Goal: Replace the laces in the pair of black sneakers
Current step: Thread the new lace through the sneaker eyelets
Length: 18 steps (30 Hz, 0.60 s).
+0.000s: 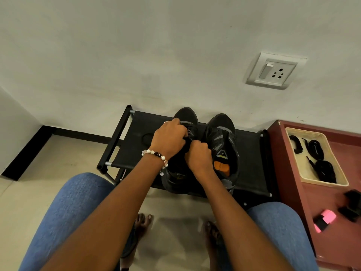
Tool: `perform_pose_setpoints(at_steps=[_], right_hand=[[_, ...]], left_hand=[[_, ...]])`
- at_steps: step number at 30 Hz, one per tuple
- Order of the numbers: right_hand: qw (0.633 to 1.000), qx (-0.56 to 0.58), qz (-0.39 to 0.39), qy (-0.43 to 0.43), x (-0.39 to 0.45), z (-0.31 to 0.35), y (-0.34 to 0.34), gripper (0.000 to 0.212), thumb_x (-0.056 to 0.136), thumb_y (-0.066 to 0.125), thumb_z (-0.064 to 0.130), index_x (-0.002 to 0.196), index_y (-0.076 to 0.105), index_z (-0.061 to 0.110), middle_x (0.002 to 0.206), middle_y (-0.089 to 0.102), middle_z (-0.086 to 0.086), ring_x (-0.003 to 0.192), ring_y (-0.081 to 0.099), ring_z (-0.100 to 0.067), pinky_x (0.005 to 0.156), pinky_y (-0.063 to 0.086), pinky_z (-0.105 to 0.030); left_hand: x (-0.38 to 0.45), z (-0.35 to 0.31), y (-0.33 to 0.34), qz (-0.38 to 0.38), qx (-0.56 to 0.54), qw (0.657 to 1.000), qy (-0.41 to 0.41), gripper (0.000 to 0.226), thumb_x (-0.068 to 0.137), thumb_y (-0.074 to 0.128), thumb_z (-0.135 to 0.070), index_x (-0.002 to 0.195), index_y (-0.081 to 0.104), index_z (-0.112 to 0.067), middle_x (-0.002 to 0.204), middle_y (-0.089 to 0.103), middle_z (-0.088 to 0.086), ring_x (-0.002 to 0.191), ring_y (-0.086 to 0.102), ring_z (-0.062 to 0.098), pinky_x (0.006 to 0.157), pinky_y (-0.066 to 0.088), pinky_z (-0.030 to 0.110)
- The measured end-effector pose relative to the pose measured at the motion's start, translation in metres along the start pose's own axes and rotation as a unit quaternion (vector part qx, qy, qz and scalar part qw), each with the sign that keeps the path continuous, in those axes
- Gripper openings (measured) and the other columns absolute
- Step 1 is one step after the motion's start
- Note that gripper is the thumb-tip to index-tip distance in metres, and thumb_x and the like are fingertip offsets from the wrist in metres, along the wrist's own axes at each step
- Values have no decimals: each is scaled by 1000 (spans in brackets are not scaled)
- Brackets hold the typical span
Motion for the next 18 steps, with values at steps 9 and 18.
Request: perform_pose_setpoints(at_steps=[9,18], right_hand=[[1000,-1,-8,5,2,-1,2,23,95,50,9,111,55,-6,110,60,-23,103,59,-43,69,44,-38],[1000,2,-4,7,1,0,1,28,95,56,15,115,55,-4,114,59,-22,106,59,-41,74,49,-38]], left_hand=[[1,24,-8,-32,-186,975,-119,26,91,56,-24,83,71,-4,87,66,10,85,63,25,74,55,40],[-4,39,-16,-94,-787,574,-207,26,100,39,-1,80,54,-9,77,61,8,65,64,22,68,57,34]])
Point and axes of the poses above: each hand's wrist, its own x-axis towards the middle knuckle, its own y-axis out of the palm, z = x × y, the point moved 9 cm from there along x, towards the middle knuckle
